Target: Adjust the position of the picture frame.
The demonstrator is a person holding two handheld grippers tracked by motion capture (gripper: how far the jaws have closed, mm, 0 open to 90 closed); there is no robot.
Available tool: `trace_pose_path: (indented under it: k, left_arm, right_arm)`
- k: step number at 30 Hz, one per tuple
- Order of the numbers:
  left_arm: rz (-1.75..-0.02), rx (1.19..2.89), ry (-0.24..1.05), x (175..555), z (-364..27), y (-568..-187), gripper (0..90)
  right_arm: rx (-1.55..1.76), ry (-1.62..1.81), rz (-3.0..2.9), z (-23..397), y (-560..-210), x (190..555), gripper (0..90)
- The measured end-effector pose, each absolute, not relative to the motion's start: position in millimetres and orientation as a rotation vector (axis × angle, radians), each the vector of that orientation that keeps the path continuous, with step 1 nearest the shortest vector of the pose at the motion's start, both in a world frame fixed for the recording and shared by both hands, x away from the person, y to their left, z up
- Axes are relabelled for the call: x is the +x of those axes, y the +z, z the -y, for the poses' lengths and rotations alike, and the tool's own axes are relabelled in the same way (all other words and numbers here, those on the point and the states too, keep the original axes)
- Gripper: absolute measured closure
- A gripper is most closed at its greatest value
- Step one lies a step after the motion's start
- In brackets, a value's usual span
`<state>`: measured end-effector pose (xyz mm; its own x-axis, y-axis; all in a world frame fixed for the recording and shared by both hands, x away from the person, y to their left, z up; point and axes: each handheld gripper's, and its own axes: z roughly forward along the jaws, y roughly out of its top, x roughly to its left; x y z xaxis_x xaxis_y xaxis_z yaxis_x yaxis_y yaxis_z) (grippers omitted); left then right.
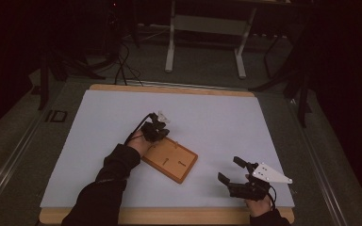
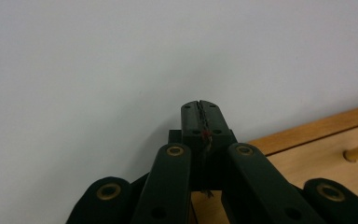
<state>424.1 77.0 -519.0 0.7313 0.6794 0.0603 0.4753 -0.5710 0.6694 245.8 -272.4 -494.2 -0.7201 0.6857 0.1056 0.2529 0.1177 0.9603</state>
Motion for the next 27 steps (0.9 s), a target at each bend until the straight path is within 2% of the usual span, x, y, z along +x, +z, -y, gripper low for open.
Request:
trace_pose_path:
  k: [27]
  left_arm:
    - [-0.872, 2.284, 0.338, 390, -116, -518, 90.0]
  right_arm:
    - [0.911, 1.627, -2.049, 268, -495, 247, 12.0]
